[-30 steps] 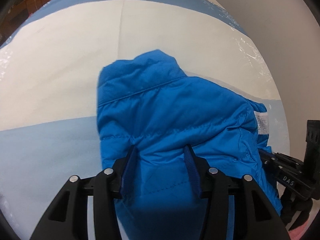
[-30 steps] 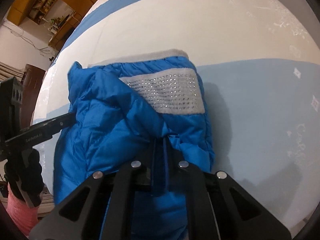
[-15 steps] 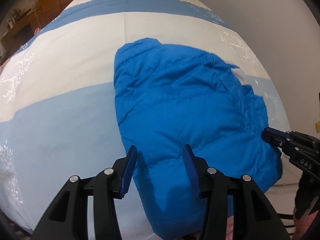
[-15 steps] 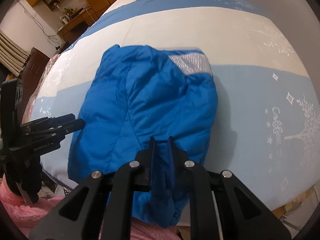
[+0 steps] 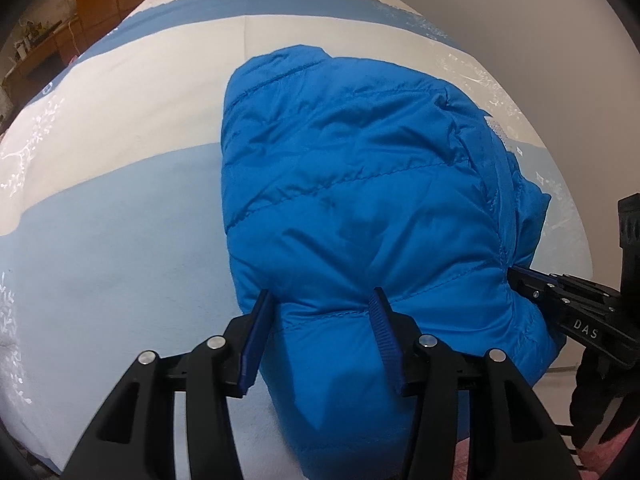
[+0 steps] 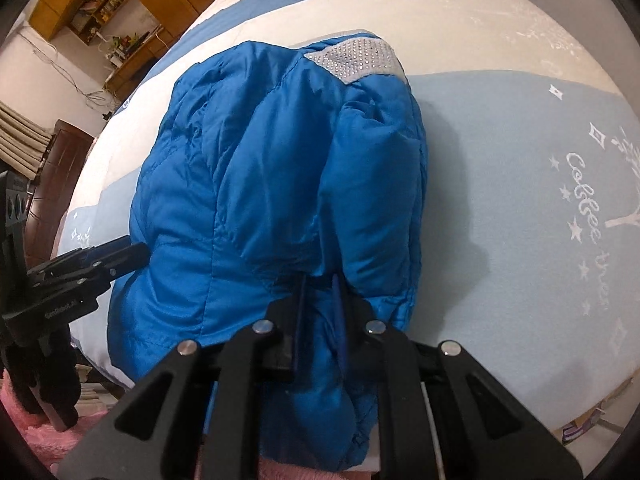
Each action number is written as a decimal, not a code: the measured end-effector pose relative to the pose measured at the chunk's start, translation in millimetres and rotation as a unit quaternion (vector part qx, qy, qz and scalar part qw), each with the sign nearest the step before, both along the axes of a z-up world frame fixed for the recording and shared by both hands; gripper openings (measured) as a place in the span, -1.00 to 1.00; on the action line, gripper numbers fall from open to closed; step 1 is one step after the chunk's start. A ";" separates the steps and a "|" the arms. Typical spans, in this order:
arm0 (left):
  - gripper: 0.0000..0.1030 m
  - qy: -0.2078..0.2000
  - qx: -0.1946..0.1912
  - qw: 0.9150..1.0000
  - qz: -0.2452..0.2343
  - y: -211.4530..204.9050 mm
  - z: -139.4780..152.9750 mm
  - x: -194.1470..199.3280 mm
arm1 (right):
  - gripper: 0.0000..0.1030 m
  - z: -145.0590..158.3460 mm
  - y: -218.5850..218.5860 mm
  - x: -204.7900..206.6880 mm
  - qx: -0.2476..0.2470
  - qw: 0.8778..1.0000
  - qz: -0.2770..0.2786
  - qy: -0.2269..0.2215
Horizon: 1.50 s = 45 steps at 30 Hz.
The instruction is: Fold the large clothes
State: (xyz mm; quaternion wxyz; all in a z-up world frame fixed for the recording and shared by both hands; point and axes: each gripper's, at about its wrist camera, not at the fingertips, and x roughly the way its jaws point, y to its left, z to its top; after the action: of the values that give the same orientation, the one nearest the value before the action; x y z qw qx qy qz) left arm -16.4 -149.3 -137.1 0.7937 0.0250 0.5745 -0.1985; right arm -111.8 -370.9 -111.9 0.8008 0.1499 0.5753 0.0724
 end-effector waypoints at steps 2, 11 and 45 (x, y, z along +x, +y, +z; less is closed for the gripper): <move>-0.01 0.004 -0.002 1.000 0.004 1.4 1.4 -0.9 | -0.79 1.6 -0.5 0.3 -0.001 1.000 -0.002 0.003; -0.08 0.014 -0.016 0.999 0.031 16.3 22.2 0.5 | -0.64 38.1 -3.0 2.2 0.009 1.000 -0.013 -0.005; 0.50 -0.057 -0.023 0.998 0.029 33.8 83.8 1.7 | 0.50 64.3 -22.9 21.0 0.035 0.999 -0.010 -0.032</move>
State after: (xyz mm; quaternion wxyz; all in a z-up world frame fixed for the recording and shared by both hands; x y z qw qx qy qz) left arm -14.7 -115.5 -53.3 0.8309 0.0011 0.5241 -0.1868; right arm -90.8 -393.8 -47.6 0.8135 0.1817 0.5452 0.0892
